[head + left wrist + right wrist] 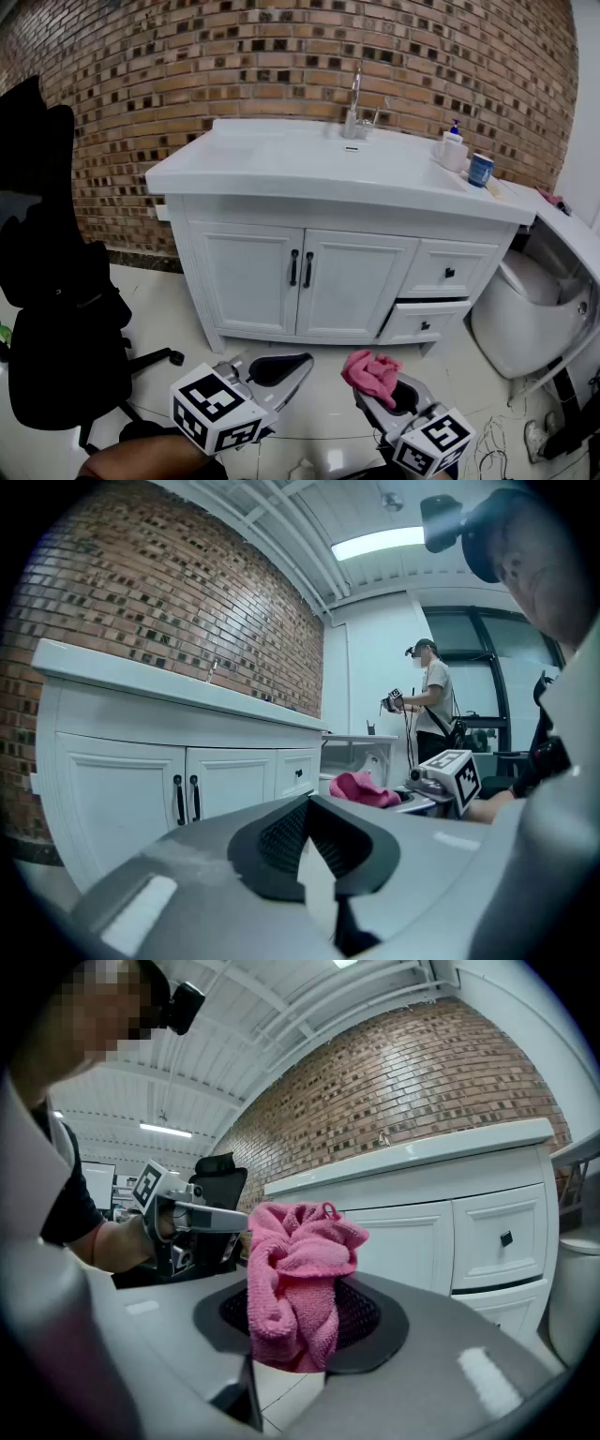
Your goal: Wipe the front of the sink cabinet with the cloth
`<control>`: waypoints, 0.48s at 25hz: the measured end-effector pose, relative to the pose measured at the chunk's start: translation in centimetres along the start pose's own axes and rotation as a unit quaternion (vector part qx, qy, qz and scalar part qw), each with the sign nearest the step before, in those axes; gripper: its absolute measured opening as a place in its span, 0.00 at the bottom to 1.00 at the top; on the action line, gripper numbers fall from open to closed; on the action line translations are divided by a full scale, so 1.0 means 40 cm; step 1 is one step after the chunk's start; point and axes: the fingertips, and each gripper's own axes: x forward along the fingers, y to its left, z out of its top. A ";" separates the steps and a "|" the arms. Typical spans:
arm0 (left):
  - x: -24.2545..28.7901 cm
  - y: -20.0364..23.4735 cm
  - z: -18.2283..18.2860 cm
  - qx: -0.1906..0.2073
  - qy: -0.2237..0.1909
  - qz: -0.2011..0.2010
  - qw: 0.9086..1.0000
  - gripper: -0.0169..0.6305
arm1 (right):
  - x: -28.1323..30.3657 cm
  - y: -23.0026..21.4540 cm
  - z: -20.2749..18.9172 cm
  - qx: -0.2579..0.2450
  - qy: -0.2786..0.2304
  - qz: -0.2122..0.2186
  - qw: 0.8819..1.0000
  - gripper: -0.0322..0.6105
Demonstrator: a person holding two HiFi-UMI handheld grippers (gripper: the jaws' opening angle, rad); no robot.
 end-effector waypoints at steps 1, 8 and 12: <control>0.006 0.006 0.001 0.006 0.002 -0.002 1.000 0.03 | 0.005 -0.012 0.009 -0.004 -0.002 -0.001 1.000 0.30; 0.063 0.052 0.009 0.031 0.009 -0.011 0.999 0.03 | 0.077 -0.177 0.107 -0.122 0.004 -0.032 0.992 0.30; 0.102 0.094 -0.002 0.018 0.010 -0.010 1.000 0.03 | 0.146 -0.362 0.170 -0.175 -0.008 -0.113 0.978 0.30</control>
